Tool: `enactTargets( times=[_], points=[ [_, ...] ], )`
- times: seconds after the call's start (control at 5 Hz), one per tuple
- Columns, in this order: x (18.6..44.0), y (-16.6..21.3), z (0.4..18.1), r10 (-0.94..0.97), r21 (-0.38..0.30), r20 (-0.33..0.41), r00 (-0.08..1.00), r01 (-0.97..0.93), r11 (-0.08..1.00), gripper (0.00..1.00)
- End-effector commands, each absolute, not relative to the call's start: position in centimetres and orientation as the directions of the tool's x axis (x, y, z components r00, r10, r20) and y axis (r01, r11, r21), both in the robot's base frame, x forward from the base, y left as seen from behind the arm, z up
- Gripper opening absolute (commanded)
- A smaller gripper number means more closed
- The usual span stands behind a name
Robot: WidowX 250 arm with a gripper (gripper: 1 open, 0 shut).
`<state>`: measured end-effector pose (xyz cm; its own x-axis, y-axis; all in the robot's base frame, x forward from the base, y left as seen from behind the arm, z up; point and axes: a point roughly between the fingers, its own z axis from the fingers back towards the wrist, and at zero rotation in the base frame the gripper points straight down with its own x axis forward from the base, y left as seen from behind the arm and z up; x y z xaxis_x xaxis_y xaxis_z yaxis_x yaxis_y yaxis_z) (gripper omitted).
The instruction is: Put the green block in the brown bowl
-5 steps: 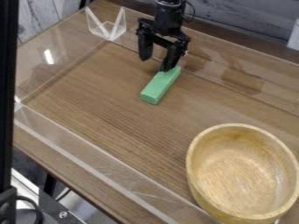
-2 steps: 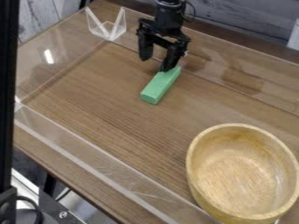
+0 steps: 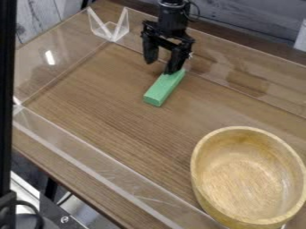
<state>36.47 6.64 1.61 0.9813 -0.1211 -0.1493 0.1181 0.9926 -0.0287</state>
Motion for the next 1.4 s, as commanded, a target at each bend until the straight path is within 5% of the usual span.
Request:
enactTargets(
  times=[0.0, 1.0, 1.2],
  points=[
    [34.14, 5.83, -0.44, -0.144, -0.066, -0.22, 0.965, 0.133, 0.989, 1.0],
    [33.6, 5.69, 0.18, -0.15, -0.094, -0.3, 0.942, 0.128, 0.987, 1.0],
    [33.27, 5.07, 0.06, -0.175, -0.089, -0.329, 0.928, 0.154, 0.984, 0.0]
  ],
)
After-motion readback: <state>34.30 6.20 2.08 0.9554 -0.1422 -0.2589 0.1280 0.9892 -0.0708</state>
